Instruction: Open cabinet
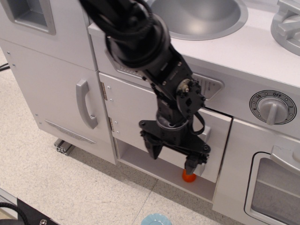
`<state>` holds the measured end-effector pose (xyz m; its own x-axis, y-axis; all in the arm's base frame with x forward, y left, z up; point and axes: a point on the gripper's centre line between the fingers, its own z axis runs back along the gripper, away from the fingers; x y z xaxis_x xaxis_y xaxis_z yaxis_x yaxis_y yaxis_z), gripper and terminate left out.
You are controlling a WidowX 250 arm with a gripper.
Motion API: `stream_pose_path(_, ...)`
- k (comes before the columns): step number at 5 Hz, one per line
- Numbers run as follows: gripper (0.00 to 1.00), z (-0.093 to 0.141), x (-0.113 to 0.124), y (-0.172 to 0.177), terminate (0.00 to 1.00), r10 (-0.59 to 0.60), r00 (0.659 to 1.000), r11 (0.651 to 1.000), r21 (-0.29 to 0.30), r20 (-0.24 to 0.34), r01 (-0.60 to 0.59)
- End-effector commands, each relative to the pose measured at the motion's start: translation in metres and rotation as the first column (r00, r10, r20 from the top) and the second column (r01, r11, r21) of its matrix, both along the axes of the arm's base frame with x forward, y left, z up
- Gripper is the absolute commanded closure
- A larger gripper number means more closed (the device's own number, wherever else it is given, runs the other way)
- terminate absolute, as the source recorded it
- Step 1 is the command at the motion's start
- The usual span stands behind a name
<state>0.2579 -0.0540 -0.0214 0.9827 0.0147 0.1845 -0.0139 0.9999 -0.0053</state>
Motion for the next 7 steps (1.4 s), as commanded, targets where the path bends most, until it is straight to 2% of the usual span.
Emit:
stream_pose_path(1,0.00,-0.004,0.034,-0.022,0.00,-0.023,0.995,0.999,-0.026,0.095,0.026)
stream_pose_path(2,0.00,-0.010,0.044,-0.030,0.00,-0.025,0.993,0.999,-0.022,0.114,0.027)
stream_pose_path(4,0.00,-0.016,0.048,-0.038,0.00,-0.029,0.992,0.999,-0.017,0.123,0.031)
stream_pose_path(5,1.00,-0.018,0.048,-0.040,0.00,-0.040,0.991,0.999,-0.018,0.126,0.042)
stream_pose_path(6,1.00,-0.019,0.051,-0.042,0.00,-0.033,0.990,0.999,-0.025,0.138,0.036)
stream_pose_path(7,1.00,-0.018,0.040,-0.039,0.00,-0.042,0.989,0.999,-0.027,0.140,0.047)
